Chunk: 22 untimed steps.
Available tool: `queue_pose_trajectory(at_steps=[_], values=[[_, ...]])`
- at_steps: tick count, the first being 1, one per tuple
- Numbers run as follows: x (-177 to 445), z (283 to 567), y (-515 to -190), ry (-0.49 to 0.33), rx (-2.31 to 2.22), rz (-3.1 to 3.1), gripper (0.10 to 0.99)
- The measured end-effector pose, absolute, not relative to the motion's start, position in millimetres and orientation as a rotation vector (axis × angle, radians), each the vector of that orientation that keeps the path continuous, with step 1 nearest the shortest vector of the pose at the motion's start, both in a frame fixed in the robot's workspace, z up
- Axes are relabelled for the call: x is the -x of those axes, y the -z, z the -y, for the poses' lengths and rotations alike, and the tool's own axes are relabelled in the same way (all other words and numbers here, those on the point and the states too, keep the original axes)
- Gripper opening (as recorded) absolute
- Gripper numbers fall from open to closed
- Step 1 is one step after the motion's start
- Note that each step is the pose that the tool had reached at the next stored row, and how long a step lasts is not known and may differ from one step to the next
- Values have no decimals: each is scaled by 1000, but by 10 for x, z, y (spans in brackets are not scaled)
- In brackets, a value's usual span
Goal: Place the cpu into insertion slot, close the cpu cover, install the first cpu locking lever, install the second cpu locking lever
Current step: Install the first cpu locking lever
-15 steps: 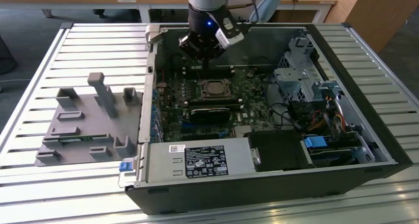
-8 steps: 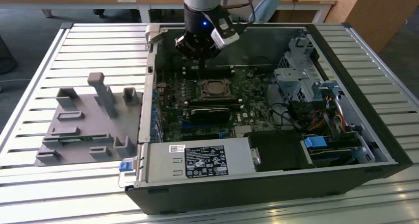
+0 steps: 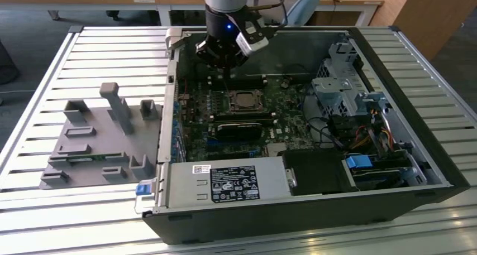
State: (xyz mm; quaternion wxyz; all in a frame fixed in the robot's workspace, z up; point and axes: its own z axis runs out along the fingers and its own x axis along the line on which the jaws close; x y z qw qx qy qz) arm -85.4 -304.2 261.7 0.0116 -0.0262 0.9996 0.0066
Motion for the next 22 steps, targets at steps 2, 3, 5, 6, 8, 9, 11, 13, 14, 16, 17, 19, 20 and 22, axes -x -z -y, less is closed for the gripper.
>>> queue_pose_trajectory(at_steps=[2, 3, 5, 6, 8, 9, 11, 13, 14, 16, 17, 19, 20, 22], values=[[875, 3042, -2616, -21, 82, -3117, 106], [884, 3042, -2616, -21, 82, -3117, 106], [901, 3042, -2615, -21, 82, -3117, 106], [909, 3042, -2614, -21, 82, -3117, 106], [925, 3043, -2614, -21, 82, -3117, 106], [933, 3043, -2614, -20, 82, -3117, 106], [951, 3042, -2613, -21, 82, -3117, 106], [972, 3043, -2612, -20, 82, -3117, 106], [984, 3043, -2612, -20, 82, -3117, 106], [1003, 3042, -2609, -21, 82, -3117, 106], [1010, 3041, -2608, -21, 81, -3117, 106], [1025, 3034, -2607, -20, 77, -3117, 106], [1032, 3027, -2605, -20, 72, -3118, 106], [1043, 3014, -2600, -20, 64, -3118, 106]])
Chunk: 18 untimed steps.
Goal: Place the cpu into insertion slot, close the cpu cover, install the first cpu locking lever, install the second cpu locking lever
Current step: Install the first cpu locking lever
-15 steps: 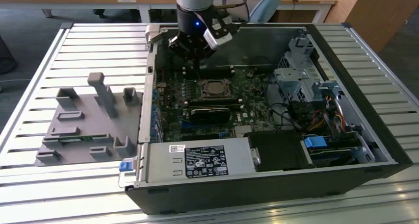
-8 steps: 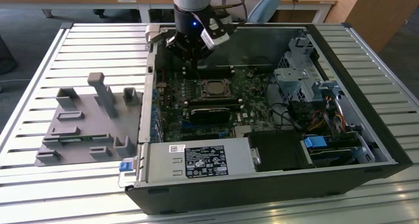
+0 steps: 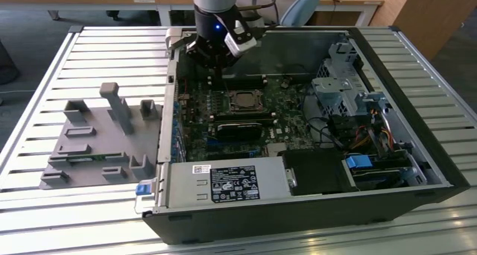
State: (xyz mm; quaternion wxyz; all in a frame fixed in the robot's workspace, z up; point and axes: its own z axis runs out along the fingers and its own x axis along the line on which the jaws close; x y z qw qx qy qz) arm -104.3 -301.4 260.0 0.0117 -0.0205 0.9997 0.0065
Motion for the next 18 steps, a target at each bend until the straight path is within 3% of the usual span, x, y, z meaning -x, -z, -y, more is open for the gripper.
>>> queue_pose_trajectory(at_steps=[18], values=[[1037, 2874, -2548, -20, 49, -3118, 106]])
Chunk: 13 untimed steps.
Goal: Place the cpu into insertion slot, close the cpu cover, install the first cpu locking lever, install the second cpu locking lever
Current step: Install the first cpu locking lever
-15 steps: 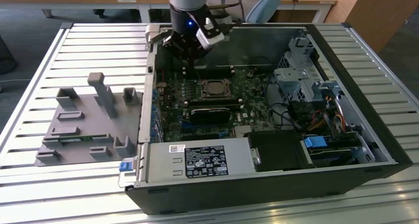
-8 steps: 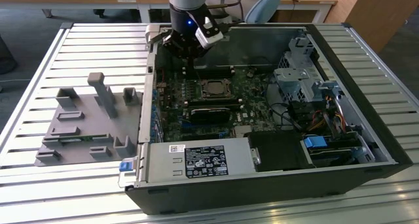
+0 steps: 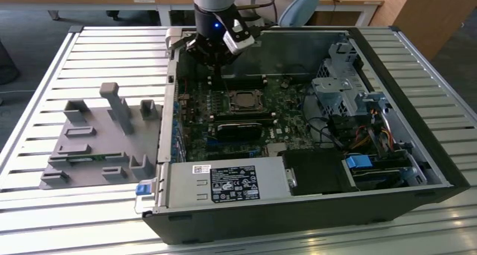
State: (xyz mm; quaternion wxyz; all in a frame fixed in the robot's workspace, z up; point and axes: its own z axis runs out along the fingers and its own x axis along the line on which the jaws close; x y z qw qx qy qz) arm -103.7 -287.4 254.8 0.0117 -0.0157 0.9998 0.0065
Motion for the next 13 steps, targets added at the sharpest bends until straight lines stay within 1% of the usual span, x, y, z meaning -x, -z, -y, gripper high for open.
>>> queue_pose_trajectory(at_steps=[13], values=[[824, 2859, -2537, -19, 49, -3118, 106]])
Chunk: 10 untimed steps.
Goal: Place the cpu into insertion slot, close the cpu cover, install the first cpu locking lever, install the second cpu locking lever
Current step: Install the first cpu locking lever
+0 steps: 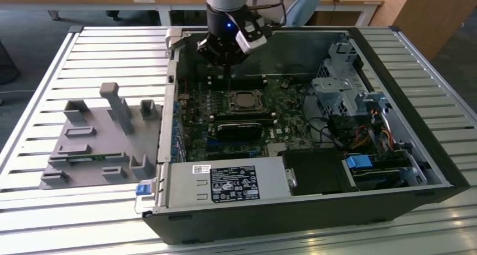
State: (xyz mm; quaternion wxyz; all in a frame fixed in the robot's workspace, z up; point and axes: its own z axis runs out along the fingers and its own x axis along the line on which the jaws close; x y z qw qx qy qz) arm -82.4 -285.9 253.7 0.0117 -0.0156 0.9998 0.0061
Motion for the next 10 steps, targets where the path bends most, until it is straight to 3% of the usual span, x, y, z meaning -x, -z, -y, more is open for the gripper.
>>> queue_pose_trajectory(at_steps=[10], values=[[637, 2851, -2524, -18, 49, -3118, 106]])
